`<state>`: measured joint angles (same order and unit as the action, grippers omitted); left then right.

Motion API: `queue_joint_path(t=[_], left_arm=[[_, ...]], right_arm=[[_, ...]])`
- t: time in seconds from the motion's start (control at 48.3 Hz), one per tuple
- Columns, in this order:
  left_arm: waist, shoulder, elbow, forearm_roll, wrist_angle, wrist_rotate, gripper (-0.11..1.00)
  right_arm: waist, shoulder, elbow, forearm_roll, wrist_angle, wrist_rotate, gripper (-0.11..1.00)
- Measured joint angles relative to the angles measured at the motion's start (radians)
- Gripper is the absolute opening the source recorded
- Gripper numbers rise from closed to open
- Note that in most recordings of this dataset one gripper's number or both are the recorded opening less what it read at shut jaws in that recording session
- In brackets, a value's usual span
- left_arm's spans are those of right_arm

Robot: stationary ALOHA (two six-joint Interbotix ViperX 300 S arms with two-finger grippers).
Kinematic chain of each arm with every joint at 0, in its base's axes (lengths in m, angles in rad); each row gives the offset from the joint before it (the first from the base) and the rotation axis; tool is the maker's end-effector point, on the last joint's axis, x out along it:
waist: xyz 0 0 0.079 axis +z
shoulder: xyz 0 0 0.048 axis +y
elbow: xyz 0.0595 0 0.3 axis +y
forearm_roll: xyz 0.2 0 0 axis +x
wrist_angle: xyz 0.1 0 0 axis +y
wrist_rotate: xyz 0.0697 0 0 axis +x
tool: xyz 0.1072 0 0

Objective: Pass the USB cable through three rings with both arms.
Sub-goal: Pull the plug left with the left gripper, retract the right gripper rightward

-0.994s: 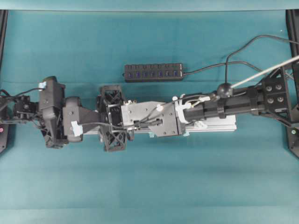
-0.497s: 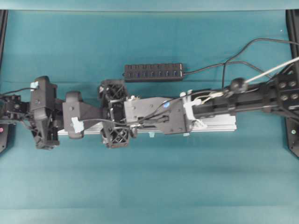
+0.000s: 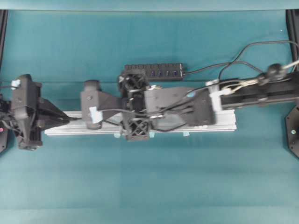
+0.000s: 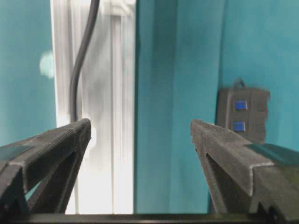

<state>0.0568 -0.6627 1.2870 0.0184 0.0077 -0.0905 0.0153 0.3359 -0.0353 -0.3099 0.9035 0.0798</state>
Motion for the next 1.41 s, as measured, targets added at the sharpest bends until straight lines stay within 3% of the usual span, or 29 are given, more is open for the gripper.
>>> queue_joint_path(t=[0.249,0.435,0.829,1.409], left_arm=[[0.0,-0.101,0.0,0.0,0.048,-0.023,0.14],[-0.002,-0.146,0.0,0.0,0.049,-0.029,0.14],[-0.002,-0.202,-0.034,0.0,0.048,-0.028,0.14],[-0.003,-0.147,-0.052,0.0,0.008,-0.026,0.14]], right_arm=[[0.017,-0.081,0.118,0.0,-0.015,0.084,0.77],[0.046,-0.138,0.199,0.0,-0.106,0.107,0.77],[0.048,-0.275,0.219,-0.002,-0.284,0.138,0.77],[0.0,-0.422,0.472,-0.003,-0.472,0.293,0.76]])
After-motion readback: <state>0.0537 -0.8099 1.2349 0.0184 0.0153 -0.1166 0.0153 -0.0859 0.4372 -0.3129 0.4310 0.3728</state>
